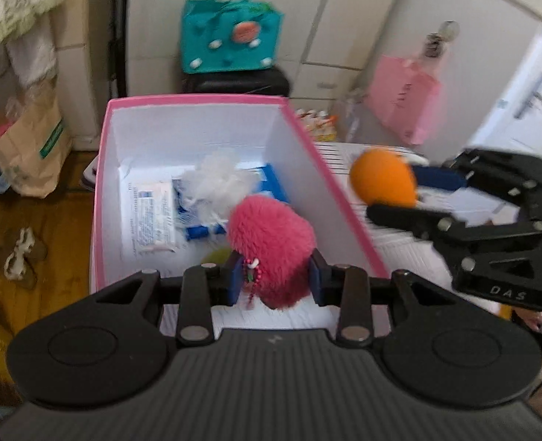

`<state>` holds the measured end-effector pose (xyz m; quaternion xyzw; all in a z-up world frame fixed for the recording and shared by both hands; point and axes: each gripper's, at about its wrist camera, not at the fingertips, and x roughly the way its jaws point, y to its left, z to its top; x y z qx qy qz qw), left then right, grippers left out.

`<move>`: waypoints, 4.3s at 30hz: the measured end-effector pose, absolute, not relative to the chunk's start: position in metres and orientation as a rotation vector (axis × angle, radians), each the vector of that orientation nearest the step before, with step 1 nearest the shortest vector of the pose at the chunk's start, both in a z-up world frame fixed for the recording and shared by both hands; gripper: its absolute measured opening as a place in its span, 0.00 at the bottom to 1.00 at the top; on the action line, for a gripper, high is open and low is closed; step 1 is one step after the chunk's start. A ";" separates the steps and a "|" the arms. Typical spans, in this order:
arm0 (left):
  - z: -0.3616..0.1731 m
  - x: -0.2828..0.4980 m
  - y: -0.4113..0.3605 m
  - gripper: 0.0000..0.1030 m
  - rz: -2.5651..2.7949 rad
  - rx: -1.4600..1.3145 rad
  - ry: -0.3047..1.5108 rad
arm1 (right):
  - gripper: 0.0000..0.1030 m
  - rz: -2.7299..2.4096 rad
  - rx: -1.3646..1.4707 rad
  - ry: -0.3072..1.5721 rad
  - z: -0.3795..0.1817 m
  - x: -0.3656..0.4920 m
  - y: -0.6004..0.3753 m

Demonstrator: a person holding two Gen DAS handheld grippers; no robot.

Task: Organize soft objects
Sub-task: 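Lift the pompom and orange sponge and carry both over the pink box, then lower the pompom and sponge into the pink box and open both grippers, then withdraw both grippers from the box toward the purple plush toy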

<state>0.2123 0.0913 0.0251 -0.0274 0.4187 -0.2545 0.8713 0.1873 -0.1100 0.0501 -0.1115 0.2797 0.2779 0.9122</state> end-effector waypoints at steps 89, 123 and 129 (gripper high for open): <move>0.033 0.057 0.060 0.97 -0.609 0.330 0.855 | 0.84 0.436 -0.140 0.818 0.042 0.038 -0.147; 0.020 0.118 -0.072 0.98 -0.704 0.028 0.644 | 0.84 0.229 -0.211 0.532 -0.007 0.096 -0.267; 0.010 0.157 -0.093 0.98 -0.637 -0.061 0.638 | 0.83 0.266 -0.214 0.482 -0.018 0.130 -0.272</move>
